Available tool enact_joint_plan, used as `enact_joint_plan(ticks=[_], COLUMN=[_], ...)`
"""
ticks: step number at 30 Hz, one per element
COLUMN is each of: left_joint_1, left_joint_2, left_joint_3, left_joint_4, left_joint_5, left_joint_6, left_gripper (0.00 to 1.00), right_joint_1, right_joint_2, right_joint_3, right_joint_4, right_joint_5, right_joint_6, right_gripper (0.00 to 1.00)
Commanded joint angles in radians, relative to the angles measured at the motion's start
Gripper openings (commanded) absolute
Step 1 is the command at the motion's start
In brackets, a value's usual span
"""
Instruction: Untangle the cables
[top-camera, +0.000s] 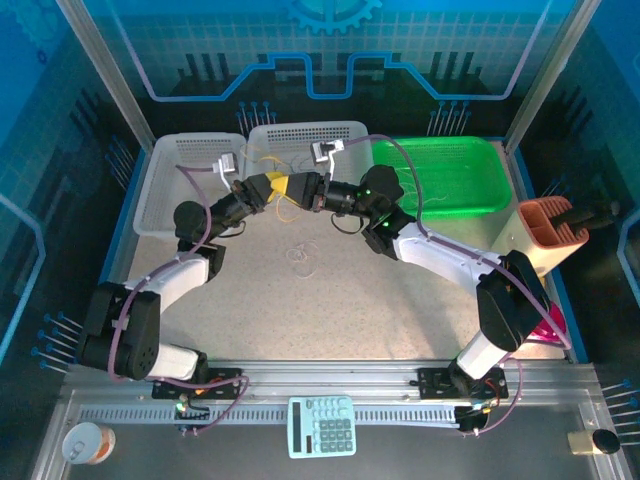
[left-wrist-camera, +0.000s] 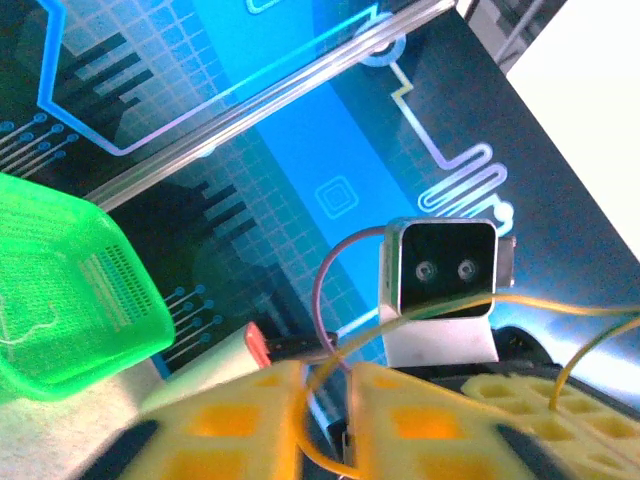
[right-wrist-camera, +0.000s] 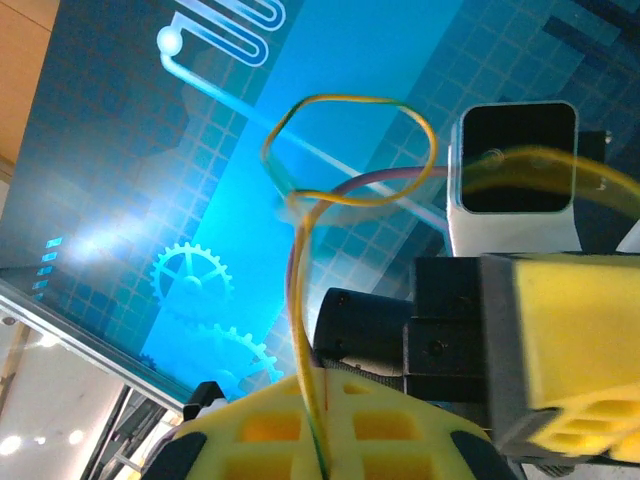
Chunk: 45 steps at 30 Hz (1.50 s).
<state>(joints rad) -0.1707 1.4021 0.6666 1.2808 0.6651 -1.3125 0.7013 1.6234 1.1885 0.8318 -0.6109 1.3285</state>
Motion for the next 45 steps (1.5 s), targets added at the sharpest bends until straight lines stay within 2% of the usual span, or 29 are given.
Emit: enact_joint_plan(ticks=[1,4,8,13,19,28,31,35,36,40,41,43,45], left_joint_1=[-0.001,0.023,0.097,0.192,0.246,0.306,0.325,0.329,0.329,0.331,0.333,0.340,0.350], left_joint_2=[-0.003,-0.039,-0.114,-0.216,-0.288,-0.294,-0.295,-0.277,-0.271,-0.243,-0.237,-0.222,-0.203], left_joint_3=[0.021,0.004,-0.022,0.012,0.111,0.211,0.243,0.308,0.329,0.421,0.442,0.497,0.551], left_joint_4=[0.060,-0.003,-0.084,-0.253,-0.432,-0.466,-0.466,-0.479,-0.490,-0.568,-0.586,-0.635,-0.675], left_joint_5=[-0.020,-0.037,-0.066,-0.067,-0.065,-0.071,-0.090,-0.088,-0.085,-0.076,-0.076,-0.079,-0.077], left_joint_6=[-0.003,0.028,0.054,0.108,0.191,0.179,0.159,0.145,0.148,0.194,0.207,0.246,0.276], left_gripper=[0.00,0.00,0.00,0.00,0.00,0.00,0.00,0.00,0.00,0.00,0.00,0.00,0.00], right_joint_1=[-0.011,-0.053,-0.126,-0.202,-0.244,-0.314,-0.317,-0.289,-0.272,-0.221,-0.219,-0.217,-0.219], right_joint_2=[-0.037,-0.096,-0.191,-0.312,-0.412,-0.449,-0.442,-0.418,-0.413,-0.403,-0.404,-0.411,-0.420], right_joint_3=[-0.038,-0.089,-0.163,-0.241,-0.296,-0.404,-0.419,-0.406,-0.389,-0.315,-0.282,-0.254,-0.231], right_joint_4=[0.020,-0.030,-0.152,-0.427,-0.678,-0.691,-0.691,-0.648,-0.652,-0.700,-0.708,-0.729,-0.760], right_joint_5=[-0.013,-0.017,-0.029,-0.004,0.092,0.136,0.150,0.106,0.095,0.070,0.067,0.065,0.073], right_joint_6=[-0.011,-0.044,-0.124,-0.319,-0.495,-0.487,-0.464,-0.442,-0.453,-0.491,-0.494,-0.502,-0.521], right_gripper=[0.00,0.00,0.00,0.00,0.00,0.00,0.00,0.00,0.02,0.56,0.65,0.78,0.82])
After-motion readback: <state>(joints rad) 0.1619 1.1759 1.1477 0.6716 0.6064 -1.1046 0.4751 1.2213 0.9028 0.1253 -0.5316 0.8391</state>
